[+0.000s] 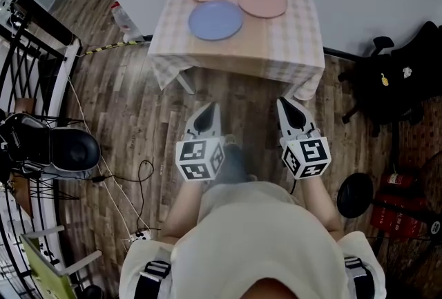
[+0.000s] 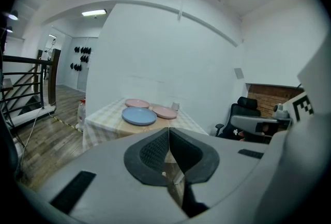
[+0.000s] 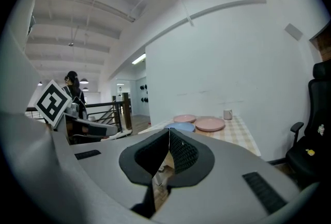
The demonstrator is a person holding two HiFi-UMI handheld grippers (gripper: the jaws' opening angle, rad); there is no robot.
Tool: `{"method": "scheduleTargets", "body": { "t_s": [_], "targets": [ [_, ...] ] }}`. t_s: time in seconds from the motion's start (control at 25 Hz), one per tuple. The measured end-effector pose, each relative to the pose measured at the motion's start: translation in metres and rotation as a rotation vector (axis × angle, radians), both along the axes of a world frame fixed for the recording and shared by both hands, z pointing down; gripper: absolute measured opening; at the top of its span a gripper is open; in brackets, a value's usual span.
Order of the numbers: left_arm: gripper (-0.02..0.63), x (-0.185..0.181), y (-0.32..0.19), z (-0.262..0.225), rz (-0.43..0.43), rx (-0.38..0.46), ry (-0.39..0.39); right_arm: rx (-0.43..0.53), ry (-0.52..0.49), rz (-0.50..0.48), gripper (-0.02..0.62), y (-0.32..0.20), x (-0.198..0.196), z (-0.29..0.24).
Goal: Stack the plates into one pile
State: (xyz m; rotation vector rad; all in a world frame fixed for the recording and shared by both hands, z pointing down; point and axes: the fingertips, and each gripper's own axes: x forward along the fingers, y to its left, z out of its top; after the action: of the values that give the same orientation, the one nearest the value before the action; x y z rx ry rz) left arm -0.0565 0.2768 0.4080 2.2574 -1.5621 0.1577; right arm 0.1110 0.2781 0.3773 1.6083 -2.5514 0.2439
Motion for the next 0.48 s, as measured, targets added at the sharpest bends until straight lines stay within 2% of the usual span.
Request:
{"method": "scheduleTargets", "body": {
  "t_s": [0.48],
  "targets": [
    [0.005,-0.02,-0.107,0.001,0.001,-0.007,0.002,-0.018,0.044,-0.041,0.0,-0.104,-0.03,0.002]
  ]
}}
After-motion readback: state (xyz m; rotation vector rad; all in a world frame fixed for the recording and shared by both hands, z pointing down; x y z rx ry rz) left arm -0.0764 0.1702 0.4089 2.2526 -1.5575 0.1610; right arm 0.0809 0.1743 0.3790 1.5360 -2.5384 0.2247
